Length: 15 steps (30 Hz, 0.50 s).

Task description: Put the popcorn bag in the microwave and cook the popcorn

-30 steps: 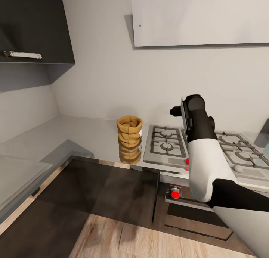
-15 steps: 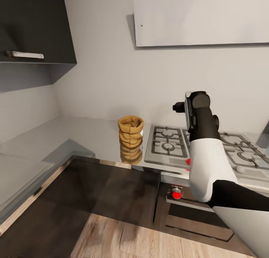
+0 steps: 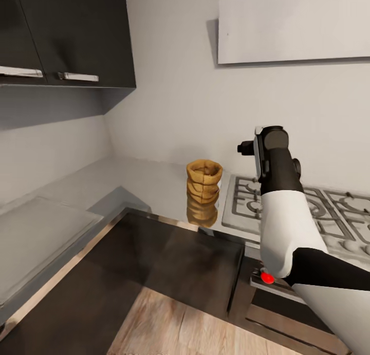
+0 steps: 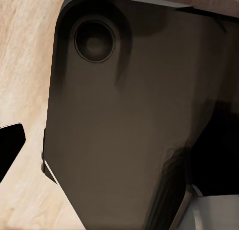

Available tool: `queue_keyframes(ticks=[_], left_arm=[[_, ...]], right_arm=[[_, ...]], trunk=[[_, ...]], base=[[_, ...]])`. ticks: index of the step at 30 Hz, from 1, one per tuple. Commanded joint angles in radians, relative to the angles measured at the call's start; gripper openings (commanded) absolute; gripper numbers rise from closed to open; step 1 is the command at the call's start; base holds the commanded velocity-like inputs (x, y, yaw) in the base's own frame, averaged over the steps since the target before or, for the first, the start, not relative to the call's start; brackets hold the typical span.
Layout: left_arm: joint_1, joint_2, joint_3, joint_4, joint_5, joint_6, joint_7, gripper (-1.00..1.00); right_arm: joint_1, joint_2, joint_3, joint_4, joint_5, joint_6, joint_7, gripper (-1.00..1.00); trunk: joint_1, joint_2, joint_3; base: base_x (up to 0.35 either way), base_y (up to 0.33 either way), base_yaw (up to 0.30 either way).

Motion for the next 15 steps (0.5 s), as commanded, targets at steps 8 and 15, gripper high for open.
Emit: queue_keyframes(ticks=[8, 15], left_arm=[[0.0, 0.0, 0.003, 0.0, 0.007, -0.003, -0.001, 1.0], [0.0, 0.001, 0.003, 0.0, 0.007, -0.003, -0.001, 1.0]], right_arm=[[-0.001, 0.001, -0.002, 0.004, -0.002, 0.003, 0.0, 1.0], [-0.001, 0.001, -0.002, 0.015, -0.003, 0.003, 0.0, 1.0]], trunk=[[0.0, -0.001, -0.001], [0.0, -0.001, -0.001]], base=[[0.0, 0.0, 0.293], [0.0, 0.0, 0.293]])
